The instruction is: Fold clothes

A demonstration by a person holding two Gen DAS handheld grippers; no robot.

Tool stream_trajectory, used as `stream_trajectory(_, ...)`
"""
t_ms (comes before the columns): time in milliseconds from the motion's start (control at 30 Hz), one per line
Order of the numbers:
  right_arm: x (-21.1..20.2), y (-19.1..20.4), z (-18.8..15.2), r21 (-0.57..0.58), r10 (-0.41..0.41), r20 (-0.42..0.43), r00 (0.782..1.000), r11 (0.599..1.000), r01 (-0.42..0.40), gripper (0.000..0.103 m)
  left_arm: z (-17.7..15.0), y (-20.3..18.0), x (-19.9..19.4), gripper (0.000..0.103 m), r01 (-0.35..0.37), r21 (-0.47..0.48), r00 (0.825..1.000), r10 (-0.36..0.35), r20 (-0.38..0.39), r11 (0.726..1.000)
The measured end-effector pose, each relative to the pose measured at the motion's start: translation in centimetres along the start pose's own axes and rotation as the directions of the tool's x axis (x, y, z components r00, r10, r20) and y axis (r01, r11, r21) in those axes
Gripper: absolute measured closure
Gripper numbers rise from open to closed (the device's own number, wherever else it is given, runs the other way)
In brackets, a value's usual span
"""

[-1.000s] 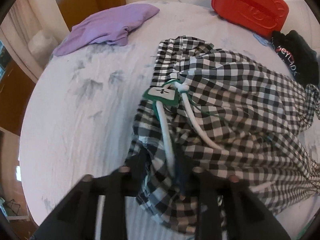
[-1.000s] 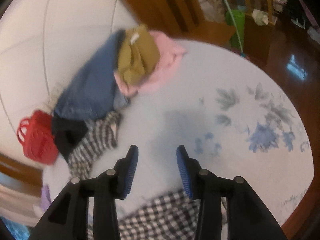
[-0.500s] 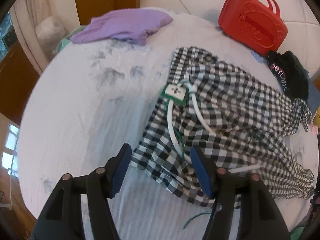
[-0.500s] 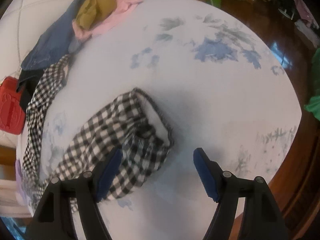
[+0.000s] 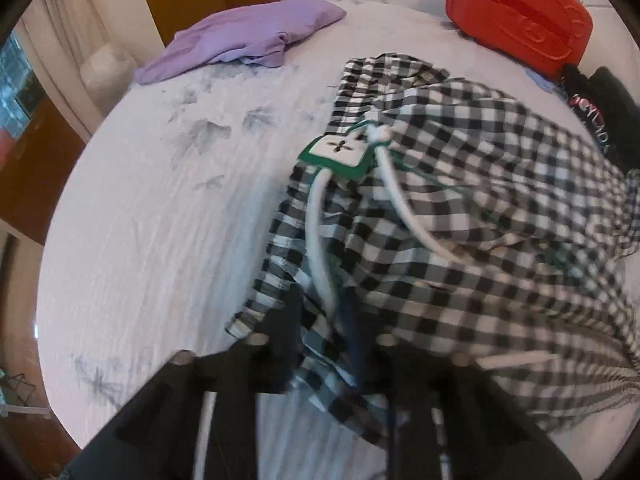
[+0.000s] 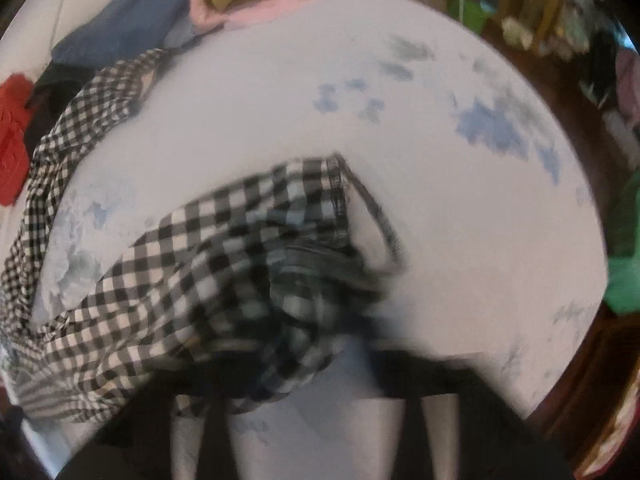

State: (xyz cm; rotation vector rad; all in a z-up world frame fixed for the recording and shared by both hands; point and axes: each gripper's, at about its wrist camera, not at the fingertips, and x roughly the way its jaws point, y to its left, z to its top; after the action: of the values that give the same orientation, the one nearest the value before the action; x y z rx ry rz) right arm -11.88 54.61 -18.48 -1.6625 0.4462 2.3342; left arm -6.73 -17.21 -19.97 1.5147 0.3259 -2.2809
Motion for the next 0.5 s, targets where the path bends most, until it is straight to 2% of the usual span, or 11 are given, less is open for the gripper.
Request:
stream_trajectory(200, -7.2, -2.4, 1.9, 0.048, 0.064, 0.157, 0.986, 0.996, -0.073, 0.100, 0.1, 2.1, -4.5, 0.090, 0.027, -0.006, 0.999, -0.027, 0.041, 1.000)
stream_trajectory(300, -7.9, -3.9, 2.5, 0.058, 0.051, 0.147, 0.988, 0.996, -0.060, 0.099, -0.7, 2.0, -3.7, 0.090, 0.019, 0.030, 0.999, -0.018, -0.028, 0.999)
stream_trajectory(367, -6.5, -4.4, 2.6, 0.056, 0.019, 0.113, 0.993, 0.998, -0.026, 0.082, -1.1, 1.6, -2.2, 0.090, 0.004, 0.038, 0.999, -0.002, -0.051, 0.999)
stream_trajectory(400, -5.7, -4.6, 2.7, 0.054, 0.003, 0.096, 0.995, 0.999, -0.009, 0.065, -1.3, 1.5, -1.7, 0.090, 0.001, 0.038, 0.998, 0.001, -0.059, 0.999)
stream_trajectory(433, -5.2, -4.8, 2.6, 0.061, -0.001, 0.085, 0.996, 0.998, -0.005, 0.056, -1.3, 1.4, -1.8, 0.090, 0.012, 0.038, 0.998, -0.010, -0.061, 0.999)
stream_trajectory(500, -4.7, -5.2, 2.4, 0.091, 0.028, 0.084, 0.996, 0.995, -0.035, 0.056, -1.3, 1.3, -2.3, 0.090, 0.034, 0.040, 0.998, -0.032, -0.061, 0.999)
